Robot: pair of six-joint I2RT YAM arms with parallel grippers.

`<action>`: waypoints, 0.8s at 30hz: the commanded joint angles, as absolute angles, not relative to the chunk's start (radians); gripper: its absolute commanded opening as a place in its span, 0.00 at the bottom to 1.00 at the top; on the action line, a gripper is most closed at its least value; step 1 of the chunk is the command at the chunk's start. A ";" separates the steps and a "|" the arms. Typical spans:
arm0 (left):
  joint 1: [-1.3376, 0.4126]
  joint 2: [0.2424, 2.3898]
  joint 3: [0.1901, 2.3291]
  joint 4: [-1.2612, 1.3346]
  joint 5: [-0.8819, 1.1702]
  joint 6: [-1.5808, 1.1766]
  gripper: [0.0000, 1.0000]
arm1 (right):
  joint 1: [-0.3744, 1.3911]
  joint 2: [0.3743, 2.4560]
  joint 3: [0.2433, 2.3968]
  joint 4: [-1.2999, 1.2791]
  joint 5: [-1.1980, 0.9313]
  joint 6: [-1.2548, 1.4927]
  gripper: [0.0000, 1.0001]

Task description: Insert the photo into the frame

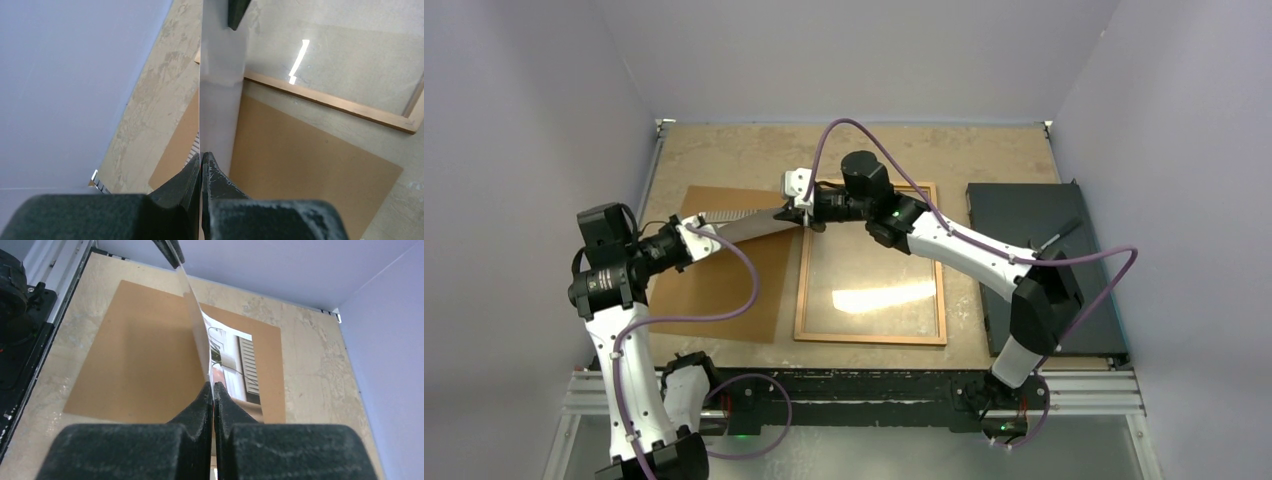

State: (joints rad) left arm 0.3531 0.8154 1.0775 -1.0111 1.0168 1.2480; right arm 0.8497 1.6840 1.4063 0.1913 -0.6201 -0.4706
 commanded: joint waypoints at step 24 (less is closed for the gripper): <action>0.359 1.116 1.498 -0.594 0.461 0.173 0.94 | 0.851 1.521 1.688 0.161 -0.032 0.154 0.00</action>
